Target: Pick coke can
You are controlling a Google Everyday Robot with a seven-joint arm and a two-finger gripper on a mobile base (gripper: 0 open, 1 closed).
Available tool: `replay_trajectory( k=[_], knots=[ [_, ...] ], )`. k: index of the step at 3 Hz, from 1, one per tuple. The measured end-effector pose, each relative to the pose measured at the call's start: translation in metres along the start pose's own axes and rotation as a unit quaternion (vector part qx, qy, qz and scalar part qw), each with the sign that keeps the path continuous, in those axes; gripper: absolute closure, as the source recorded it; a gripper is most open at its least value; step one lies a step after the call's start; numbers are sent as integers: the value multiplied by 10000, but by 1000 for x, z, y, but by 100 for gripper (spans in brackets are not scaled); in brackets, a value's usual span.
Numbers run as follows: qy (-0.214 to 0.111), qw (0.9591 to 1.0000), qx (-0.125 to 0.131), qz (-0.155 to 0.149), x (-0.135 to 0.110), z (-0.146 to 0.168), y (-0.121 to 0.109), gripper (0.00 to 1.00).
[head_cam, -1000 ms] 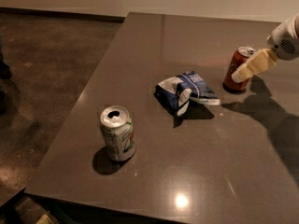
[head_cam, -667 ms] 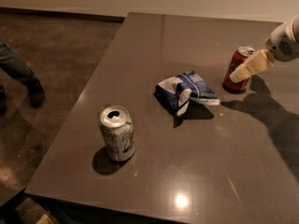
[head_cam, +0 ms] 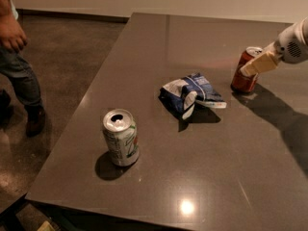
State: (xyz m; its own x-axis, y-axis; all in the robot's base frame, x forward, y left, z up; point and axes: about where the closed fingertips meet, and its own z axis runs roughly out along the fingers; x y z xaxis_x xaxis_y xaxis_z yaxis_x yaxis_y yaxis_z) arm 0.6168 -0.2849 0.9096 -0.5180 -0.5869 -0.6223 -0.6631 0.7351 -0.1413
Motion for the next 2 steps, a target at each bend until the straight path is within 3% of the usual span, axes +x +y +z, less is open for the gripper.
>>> replay_trajectory(
  k=[2],
  knots=[
    [-210, 9995, -231, -26, -13, -9, 7, 88]
  ],
)
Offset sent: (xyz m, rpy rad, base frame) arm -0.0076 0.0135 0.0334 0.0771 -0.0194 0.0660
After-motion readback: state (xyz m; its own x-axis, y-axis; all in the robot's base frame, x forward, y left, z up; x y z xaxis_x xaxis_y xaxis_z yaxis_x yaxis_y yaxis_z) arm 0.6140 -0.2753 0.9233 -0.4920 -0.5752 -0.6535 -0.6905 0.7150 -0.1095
